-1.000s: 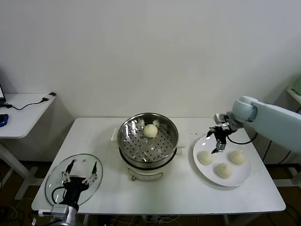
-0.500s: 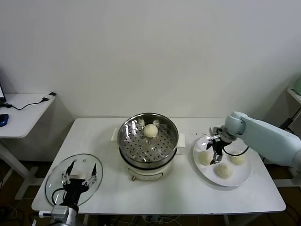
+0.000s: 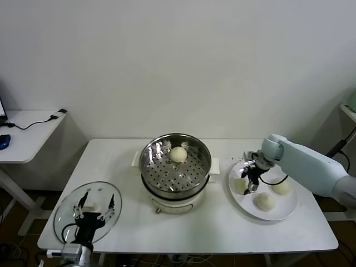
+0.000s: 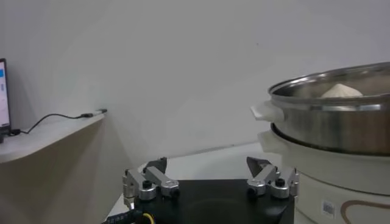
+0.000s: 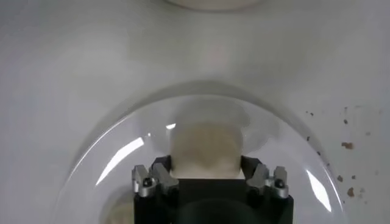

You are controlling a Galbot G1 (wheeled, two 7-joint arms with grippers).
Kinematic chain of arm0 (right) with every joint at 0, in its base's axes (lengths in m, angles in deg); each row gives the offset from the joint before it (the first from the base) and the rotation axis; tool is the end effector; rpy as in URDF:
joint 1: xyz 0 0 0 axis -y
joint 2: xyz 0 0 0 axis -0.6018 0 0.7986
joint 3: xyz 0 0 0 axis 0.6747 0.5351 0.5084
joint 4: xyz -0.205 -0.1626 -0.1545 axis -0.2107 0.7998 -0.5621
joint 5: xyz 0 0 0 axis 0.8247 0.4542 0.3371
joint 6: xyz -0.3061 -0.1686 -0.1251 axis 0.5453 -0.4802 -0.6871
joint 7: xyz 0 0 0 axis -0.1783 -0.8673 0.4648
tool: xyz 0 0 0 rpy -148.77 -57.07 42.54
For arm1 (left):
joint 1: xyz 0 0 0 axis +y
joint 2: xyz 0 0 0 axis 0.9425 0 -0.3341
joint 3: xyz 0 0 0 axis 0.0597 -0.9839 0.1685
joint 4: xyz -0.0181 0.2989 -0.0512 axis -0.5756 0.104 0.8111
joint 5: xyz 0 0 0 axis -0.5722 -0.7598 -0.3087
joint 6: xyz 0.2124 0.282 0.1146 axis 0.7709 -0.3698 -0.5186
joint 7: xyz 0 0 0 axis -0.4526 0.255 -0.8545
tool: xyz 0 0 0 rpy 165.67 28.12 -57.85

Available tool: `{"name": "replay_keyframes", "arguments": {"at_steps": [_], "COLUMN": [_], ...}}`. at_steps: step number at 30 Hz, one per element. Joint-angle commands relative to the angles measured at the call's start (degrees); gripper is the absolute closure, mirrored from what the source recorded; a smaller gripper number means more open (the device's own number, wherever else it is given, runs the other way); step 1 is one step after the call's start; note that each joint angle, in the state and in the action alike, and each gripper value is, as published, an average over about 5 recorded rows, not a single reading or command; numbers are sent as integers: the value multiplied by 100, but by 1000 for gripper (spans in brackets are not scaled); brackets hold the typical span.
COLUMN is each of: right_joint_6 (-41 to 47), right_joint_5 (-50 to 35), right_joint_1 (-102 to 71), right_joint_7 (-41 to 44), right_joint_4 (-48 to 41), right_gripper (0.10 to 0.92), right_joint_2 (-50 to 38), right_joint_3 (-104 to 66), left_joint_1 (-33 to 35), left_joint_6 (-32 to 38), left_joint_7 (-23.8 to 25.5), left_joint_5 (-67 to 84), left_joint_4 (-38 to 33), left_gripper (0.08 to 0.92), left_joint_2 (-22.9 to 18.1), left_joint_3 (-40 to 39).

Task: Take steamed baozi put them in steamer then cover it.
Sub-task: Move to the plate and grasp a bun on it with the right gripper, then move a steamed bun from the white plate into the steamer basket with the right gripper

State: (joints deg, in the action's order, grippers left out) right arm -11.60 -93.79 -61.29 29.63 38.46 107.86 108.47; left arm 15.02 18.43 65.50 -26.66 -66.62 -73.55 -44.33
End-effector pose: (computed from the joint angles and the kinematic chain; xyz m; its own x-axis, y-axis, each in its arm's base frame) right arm 0.5437 -0.1138 -0.2435 -0.0370 -0.1715 0.9845 -0.9980 0.0571 -0.0275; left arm 0.1938 0.0742 -0.3015 -0.9843 -0.0540 0.1678 -0.0203 0.9803 0.1966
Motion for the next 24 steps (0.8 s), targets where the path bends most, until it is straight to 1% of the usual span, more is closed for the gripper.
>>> {"name": "replay_keyframes", "arguments": {"at_steps": [1, 7, 12, 15, 19, 21, 24], "right_joint_6": [-44, -33, -52, -30, 132, 212, 351], "right_joint_5": [-56, -812, -1767, -2423, -3507, -3965, -4334], "right_joint_1": [6, 1000, 2556, 3572, 4581, 4861, 5003], "right_joint_7": [18, 16, 104, 127, 88, 28, -91], "right_joint_4": [-84, 191, 350, 459, 712, 806, 908], "right_gripper": [335, 336, 338, 338, 341, 344, 346], "right_joint_2": [32, -218, -235, -58, 353, 615, 1009], "right_joint_3": [6, 687, 1884, 2607, 3404, 3634, 3643], "left_joint_1": [-1, 8, 17, 33, 97, 131, 164], "left_joint_6": [-13, -79, -79, -81, -124, -126, -147], "left_joint_7": [-21, -110, -124, -135, -214, -253, -393], "left_joint_5": [-13, 24, 28, 27, 24, 20, 14], "left_joint_4": [11, -10, -52, -91, -147, -156, -163], "left_gripper": [177, 177, 177, 177, 177, 177, 177], "left_joint_2": [0, 31, 37, 34, 71, 92, 99], "left_joint_3": [-2, 3, -31, -60, -119, -146, -193]}}
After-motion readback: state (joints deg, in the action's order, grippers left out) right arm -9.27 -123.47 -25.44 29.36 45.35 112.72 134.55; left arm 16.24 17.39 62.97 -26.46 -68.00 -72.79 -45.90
